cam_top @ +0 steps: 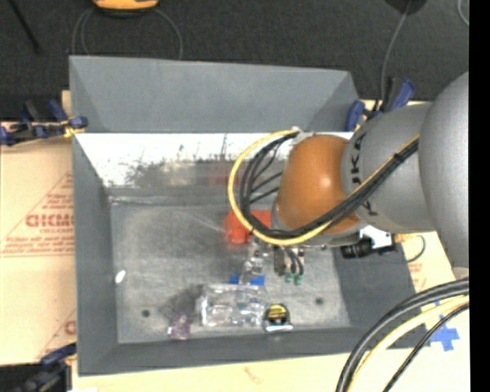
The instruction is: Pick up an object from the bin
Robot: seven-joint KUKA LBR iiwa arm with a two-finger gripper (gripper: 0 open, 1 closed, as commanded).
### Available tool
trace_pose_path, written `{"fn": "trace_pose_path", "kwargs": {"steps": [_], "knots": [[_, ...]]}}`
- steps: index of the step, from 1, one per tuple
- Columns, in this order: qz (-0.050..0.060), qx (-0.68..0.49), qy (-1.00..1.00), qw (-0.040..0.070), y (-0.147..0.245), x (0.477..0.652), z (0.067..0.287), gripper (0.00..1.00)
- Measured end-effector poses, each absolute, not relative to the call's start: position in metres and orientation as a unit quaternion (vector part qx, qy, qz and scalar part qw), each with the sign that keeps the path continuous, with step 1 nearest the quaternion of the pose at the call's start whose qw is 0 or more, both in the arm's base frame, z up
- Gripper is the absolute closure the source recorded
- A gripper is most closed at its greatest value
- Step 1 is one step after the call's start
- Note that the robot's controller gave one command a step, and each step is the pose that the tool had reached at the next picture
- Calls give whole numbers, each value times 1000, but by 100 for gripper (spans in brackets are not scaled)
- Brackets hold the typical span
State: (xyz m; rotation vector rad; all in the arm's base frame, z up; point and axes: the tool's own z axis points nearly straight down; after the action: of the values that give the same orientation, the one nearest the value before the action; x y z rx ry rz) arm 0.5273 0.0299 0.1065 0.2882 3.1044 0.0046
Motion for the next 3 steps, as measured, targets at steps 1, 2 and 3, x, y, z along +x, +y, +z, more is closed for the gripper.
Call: {"fn": "trace_pose_path", "kwargs": {"steps": [1,2,3], "knots": [[1,132,991,2,40,545,104,100],[0,132,991,2,40,544,104,0],[2,90,996,27,9,511,87,0]]}}
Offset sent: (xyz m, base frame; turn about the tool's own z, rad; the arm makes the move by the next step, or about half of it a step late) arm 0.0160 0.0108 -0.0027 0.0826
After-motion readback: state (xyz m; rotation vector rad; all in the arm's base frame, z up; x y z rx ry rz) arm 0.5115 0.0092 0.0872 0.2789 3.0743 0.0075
